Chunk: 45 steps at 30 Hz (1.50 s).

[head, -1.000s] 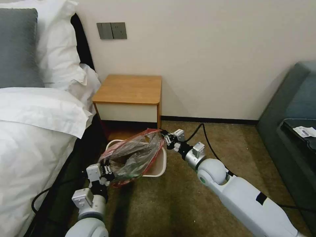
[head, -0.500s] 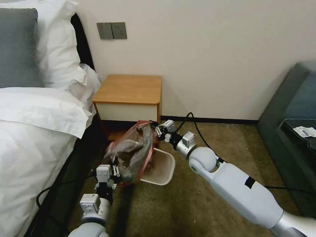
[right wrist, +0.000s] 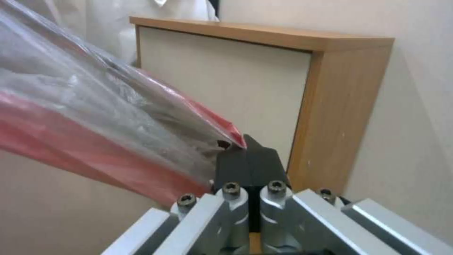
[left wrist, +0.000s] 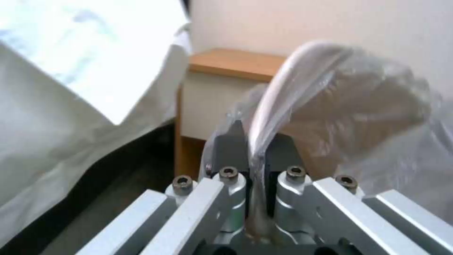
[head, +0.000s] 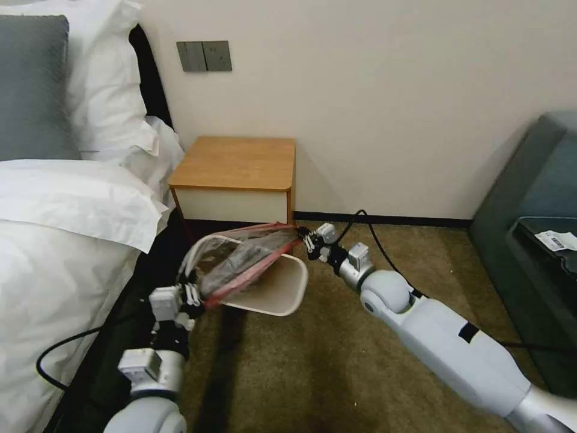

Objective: Pick up the garbage bag from the table and place it over the trash can.

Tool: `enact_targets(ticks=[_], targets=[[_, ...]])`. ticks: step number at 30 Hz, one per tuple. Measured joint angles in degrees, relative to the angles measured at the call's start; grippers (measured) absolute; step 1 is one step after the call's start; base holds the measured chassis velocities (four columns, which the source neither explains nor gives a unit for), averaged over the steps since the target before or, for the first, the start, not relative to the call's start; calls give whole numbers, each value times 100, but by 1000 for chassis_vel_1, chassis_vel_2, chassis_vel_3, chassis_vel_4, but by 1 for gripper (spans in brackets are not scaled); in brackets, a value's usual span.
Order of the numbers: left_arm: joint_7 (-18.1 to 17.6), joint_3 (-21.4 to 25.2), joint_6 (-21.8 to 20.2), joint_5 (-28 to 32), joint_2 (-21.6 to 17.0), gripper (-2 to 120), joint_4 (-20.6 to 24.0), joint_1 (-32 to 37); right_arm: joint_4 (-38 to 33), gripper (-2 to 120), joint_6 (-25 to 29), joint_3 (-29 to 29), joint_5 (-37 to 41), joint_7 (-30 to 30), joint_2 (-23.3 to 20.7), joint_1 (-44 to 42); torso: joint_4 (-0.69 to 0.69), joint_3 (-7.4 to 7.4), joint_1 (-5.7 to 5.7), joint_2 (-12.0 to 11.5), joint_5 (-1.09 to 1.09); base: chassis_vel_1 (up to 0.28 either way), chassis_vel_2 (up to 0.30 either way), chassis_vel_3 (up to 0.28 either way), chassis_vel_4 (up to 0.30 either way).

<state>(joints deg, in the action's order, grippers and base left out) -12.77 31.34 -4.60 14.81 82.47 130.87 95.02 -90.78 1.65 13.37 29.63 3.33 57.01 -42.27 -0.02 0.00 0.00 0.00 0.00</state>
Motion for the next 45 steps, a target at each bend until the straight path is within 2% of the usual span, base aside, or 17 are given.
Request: enact_targets(ticks=[11, 17, 26, 32, 44, 45], targets=[[-582, 37, -264, 558, 166, 3, -130, -274, -562, 0, 15, -255, -132, 20, -8, -690, 2, 0, 0, 0, 0, 0, 0, 0, 0], [-705, 21, -278, 671, 223, 3, -232, -346, -774, 0, 86, -293, -286, 60, -2, -998, 2, 0, 0, 0, 1, 0, 0, 0, 0], [-854, 16, -303, 801, 355, 3, -640, -551, -1131, 0, 252, -544, -668, 292, 98, -1479, 2, 0, 0, 0, 0, 0, 0, 0, 0], [-935, -22, -383, 943, 449, 3, -779, -658, -1005, 0, 492, -769, -1142, 689, 139, -1747, 1, 0, 0, 0, 0, 0, 0, 0, 0], [-864, -71, -408, 994, 398, 3, -510, -498, -576, 0, 608, -1064, -1198, 599, 217, -1576, 2, 0, 0, 0, 0, 0, 0, 0, 0], [-871, -57, -407, 993, 384, 3, -458, -475, -513, 3, 603, -1127, -1181, 560, 218, -1530, 3, 0, 0, 0, 0, 0, 0, 0, 0]])
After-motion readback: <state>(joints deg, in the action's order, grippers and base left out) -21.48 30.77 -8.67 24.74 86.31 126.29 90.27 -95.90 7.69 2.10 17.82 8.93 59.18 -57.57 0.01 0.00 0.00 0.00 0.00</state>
